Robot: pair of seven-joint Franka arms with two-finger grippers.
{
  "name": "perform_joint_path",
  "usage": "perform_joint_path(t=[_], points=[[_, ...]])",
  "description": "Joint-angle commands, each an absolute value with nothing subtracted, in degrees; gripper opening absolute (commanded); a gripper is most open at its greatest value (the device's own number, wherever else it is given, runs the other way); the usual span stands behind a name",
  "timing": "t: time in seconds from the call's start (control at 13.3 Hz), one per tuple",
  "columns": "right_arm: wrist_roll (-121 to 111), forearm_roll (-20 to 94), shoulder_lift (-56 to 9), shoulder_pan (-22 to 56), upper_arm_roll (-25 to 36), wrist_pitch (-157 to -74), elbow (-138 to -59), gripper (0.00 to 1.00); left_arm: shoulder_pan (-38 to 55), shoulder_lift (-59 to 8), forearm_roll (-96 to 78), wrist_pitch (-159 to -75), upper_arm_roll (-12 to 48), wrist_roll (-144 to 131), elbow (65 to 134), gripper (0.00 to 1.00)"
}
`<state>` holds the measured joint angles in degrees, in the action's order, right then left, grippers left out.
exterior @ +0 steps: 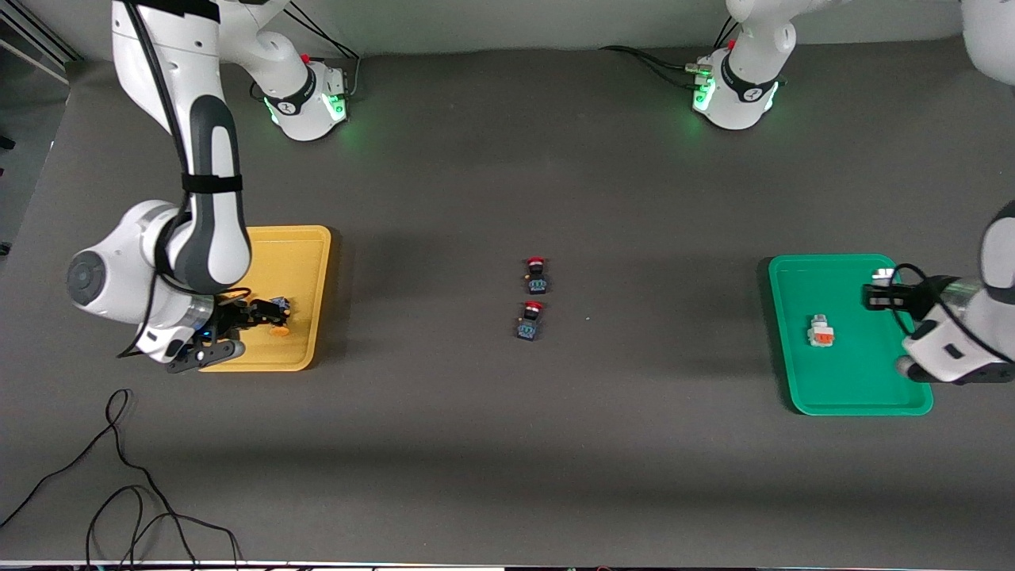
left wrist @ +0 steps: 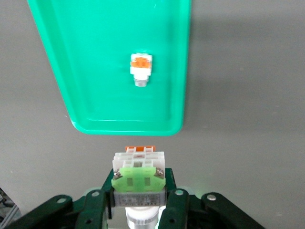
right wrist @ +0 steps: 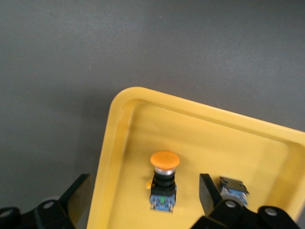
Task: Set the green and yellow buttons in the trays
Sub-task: 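Carry the buttons to the trays and lower them in, then open both grippers and lift the right gripper away from the yellow tray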
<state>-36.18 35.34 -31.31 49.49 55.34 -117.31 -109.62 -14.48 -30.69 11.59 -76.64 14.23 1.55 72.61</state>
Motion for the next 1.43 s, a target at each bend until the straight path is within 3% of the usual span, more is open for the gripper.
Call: perform_joint_path(t=[0.0,0.23,0.45,0.68,0.83,1.13,1.35], points=[[-29.9,29.8,-30.8,50.1,57.7,-106.4,-100.6,1.00,-19.3,-28.4,12.8,-82.5,14.6,9.4,78.7,0.00],[-29.3,28.7,-30.8,50.2,59.9,-98.5,-94.4,1.00,-22.8,-28.2,14.1,-90.2,14.6,13.2,84.4,0.00],[-25.4,26.1,-30.0,52.2,62.8,-91.4,-89.5,1.00,-25.0,-26.7,14.2,-102.5,14.7,13.3,94.6,0.00],[-20.7,21.1,-26.1,60.4,68.3,-91.0,-89.5,1.00,-26.1,-27.3,14.1,-112.8,14.6,13.2,100.8,0.00],[-16.6,17.2,-22.4,61.8,67.9,-91.0,-89.4,1.00,-26.6,-27.4,14.1,-118.6,14.6,13.3,104.6,0.00],[-8.6,7.7,-13.0,58.6,59.3,-91.0,-89.9,1.00,-27.5,-29.4,14.1,-127.2,14.6,13.5,108.8,0.00],[-4.8,1.8,-6.3,45.9,44.1,-91.1,-91.7,1.00,-28.4,-31.0,14.0,-129.7,14.6,13.5,109.7,0.00]])
